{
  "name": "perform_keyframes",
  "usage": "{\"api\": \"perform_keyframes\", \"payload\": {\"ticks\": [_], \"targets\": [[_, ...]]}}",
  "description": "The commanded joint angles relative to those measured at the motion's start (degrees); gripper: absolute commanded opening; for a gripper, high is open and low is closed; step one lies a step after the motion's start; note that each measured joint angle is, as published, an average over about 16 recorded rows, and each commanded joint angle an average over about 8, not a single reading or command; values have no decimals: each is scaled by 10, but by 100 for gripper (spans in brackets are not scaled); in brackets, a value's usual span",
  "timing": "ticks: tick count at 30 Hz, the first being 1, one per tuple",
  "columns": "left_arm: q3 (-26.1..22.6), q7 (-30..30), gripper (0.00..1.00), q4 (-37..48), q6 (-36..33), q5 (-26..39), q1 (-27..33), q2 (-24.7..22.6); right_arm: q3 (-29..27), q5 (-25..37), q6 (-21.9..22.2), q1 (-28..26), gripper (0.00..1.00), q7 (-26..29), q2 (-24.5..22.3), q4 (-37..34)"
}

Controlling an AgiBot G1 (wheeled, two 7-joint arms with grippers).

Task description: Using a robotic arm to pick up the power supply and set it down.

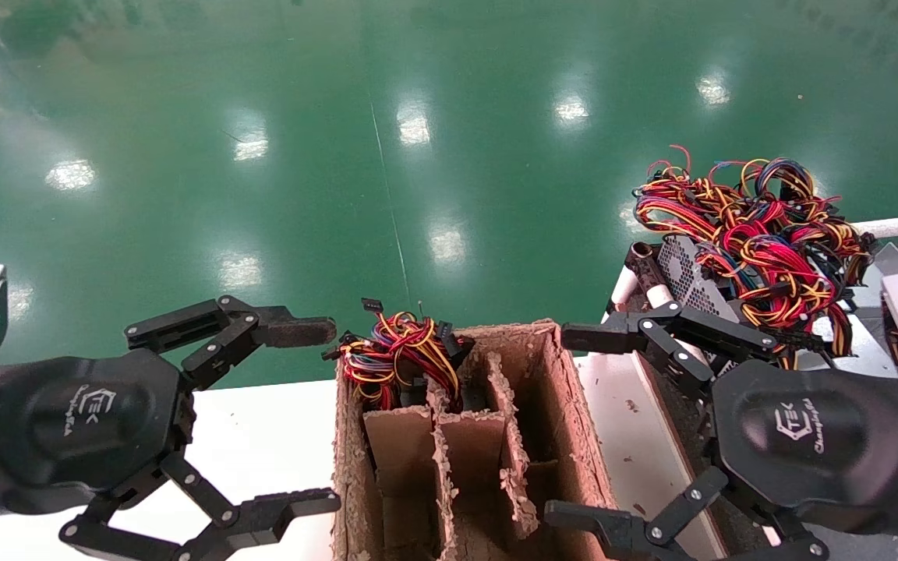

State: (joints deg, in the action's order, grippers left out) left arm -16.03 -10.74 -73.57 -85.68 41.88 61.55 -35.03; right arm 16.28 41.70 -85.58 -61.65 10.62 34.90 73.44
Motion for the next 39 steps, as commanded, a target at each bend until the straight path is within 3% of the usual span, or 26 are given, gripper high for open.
{"api": "perform_keyframes", "payload": {"ticks": [1, 39], "targets": [[0, 0, 0, 0, 0, 0, 0, 0, 0, 0, 0, 0, 100, 0, 0, 0], [0, 0, 0, 0, 0, -1, 0, 0, 0, 0, 0, 0, 100, 0, 0, 0]]}}
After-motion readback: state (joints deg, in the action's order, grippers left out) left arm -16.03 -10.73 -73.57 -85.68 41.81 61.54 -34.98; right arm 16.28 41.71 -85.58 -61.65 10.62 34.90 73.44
